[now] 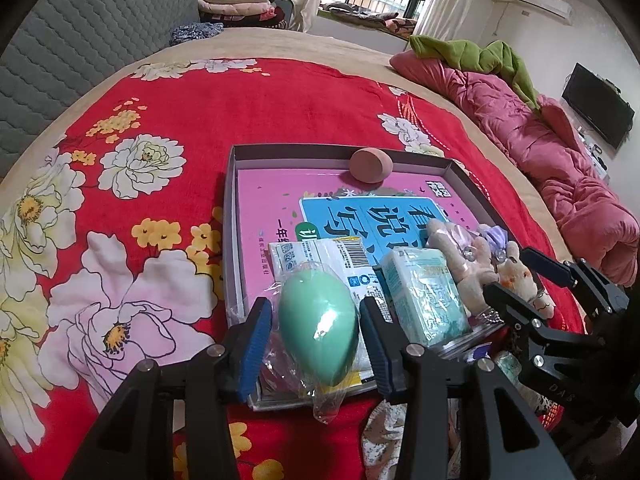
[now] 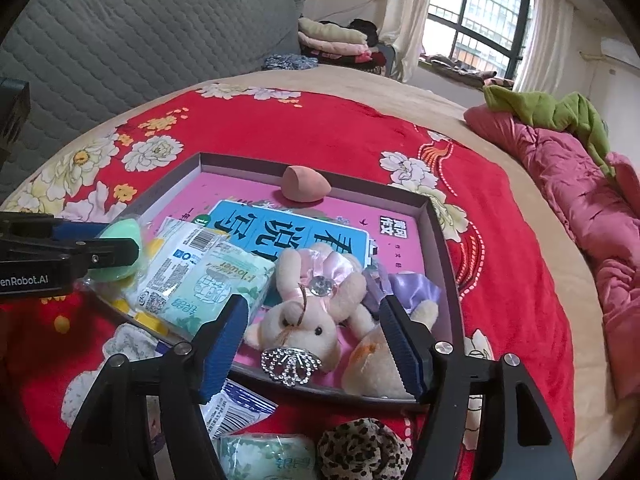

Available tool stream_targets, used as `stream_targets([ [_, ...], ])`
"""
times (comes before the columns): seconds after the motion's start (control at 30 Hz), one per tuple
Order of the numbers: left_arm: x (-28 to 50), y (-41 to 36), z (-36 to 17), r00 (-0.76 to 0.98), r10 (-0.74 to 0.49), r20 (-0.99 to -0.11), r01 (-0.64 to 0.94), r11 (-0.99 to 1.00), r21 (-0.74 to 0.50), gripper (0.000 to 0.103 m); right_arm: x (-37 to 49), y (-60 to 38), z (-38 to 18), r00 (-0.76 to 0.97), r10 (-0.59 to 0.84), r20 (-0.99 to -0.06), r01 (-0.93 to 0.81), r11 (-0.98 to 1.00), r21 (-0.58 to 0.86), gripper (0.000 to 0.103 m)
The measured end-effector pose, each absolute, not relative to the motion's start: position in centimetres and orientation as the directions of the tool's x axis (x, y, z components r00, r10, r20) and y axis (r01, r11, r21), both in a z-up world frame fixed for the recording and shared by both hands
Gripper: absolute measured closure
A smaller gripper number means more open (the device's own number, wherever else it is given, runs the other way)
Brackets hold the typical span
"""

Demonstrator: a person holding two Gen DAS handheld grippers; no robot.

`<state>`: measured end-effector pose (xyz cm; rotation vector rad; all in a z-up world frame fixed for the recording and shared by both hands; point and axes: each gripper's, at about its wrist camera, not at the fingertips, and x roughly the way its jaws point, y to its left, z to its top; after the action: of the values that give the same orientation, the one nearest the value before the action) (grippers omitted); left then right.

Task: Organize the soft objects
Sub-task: 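Lower the sponge bag into the box with the left tool while the right tool releases the bunny inside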

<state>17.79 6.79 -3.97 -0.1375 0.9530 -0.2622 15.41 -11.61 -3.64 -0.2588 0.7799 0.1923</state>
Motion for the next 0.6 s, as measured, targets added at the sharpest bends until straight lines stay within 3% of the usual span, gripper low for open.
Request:
stream_targets([
  [0.43,17.6,7.0,-3.7,0.557,-0.281,-0.782,0.158,0.960,-0.232,0.055,14.7,-12.7,-2.9,0.711,0.063,-0.700,-0.234,0.961,-0.151,0.032],
  [0.6,17.2,7.0,-3.4,0.565,-0.285,-0.774,0.166,0.958,-0.232,0.047,14.4,-12.8,-2.5,0.719,0.065,-0.692,-0.233,0.960,-0.152,0.032],
])
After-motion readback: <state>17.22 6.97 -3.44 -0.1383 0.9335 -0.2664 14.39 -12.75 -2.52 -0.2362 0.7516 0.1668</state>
